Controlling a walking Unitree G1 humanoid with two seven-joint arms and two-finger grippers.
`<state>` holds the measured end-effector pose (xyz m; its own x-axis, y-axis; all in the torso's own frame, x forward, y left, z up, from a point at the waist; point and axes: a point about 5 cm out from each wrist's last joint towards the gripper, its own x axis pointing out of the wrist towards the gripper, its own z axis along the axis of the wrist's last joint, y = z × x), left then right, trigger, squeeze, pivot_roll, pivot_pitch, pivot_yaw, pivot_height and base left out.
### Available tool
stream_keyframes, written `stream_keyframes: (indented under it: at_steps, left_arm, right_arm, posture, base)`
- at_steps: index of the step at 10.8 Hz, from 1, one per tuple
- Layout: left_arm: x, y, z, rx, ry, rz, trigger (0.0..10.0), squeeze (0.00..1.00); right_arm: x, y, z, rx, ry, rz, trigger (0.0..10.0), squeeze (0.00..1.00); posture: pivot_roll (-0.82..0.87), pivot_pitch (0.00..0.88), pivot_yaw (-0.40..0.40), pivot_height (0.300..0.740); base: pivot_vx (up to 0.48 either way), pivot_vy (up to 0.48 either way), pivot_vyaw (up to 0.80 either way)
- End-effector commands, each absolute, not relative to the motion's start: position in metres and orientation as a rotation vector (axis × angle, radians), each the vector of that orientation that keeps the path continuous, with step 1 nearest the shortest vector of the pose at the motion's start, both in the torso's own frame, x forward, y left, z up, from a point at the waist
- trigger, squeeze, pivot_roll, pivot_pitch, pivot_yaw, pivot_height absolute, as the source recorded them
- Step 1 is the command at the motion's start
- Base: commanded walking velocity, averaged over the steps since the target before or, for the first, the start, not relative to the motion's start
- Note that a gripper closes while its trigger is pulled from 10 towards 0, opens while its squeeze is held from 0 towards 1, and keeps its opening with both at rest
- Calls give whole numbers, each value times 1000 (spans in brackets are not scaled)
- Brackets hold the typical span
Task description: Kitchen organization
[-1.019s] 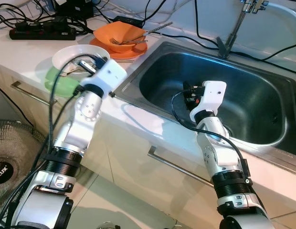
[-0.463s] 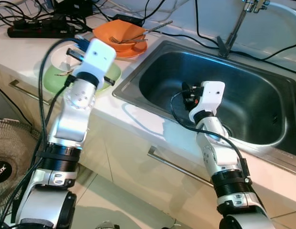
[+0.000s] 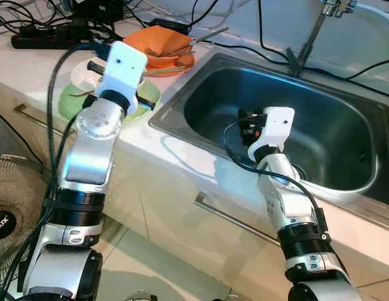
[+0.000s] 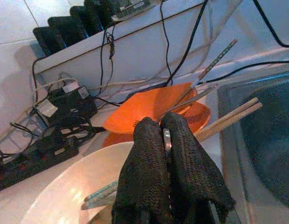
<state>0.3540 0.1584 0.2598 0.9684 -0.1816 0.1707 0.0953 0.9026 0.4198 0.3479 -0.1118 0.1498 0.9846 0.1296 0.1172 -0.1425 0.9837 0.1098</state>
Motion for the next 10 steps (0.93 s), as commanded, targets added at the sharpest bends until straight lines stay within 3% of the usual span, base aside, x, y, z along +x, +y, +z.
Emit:
stream_keyframes:
  at_steps: [1,5,10]
  left_arm:
    - [352,154,269,400,-227,-176,10000,0]
    - [348,161,285,249,-184,-238,10000,0]
    - [342,182,309,183,-165,-272,10000,0]
  right_arm:
    - [351,-111,155,120,-127,145,10000,0]
    - [350,-109,154,120,-121,160,10000,0]
    - [350,-106,153,120,-117,178,10000,0]
  posture:
    - [-32,42,-92,740]
    - [-27,43,-98,740]
    - [-20,42,-105,740]
  base:
    - [0,0,0]
    - [0,0,0]
    - [0,0,0]
